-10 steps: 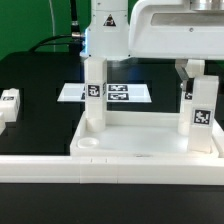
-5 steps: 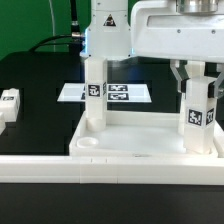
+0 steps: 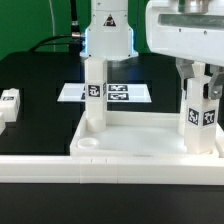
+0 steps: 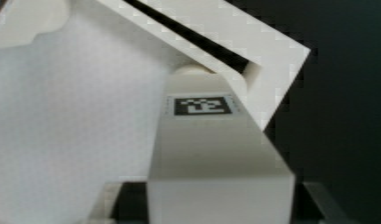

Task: Assemble desk

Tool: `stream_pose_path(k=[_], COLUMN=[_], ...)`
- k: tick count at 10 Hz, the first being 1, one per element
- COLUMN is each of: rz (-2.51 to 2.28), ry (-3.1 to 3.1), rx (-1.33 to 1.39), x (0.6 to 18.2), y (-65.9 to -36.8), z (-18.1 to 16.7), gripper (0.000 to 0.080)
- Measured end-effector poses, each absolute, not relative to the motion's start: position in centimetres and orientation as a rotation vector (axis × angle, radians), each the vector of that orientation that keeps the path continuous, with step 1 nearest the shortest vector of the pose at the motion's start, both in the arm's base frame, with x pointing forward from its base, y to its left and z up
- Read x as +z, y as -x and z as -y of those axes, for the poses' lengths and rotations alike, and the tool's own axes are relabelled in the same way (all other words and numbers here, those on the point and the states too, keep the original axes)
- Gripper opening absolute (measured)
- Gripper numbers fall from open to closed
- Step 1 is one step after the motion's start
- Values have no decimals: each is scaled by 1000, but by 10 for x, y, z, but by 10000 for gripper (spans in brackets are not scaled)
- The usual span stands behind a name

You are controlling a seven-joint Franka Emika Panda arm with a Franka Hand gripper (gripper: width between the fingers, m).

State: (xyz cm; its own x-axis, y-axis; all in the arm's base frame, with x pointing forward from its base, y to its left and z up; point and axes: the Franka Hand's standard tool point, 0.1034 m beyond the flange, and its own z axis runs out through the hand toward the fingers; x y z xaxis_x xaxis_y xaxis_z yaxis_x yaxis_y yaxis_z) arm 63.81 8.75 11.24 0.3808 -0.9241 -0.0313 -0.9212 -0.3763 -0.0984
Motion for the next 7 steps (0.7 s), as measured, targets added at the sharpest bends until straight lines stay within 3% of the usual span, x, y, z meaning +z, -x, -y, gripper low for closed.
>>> stream_pose_path(k=[7], rz=[-2194], ry=[2104], rx=[-3], x=[111], y=[-637], z=[-90], gripper=[291])
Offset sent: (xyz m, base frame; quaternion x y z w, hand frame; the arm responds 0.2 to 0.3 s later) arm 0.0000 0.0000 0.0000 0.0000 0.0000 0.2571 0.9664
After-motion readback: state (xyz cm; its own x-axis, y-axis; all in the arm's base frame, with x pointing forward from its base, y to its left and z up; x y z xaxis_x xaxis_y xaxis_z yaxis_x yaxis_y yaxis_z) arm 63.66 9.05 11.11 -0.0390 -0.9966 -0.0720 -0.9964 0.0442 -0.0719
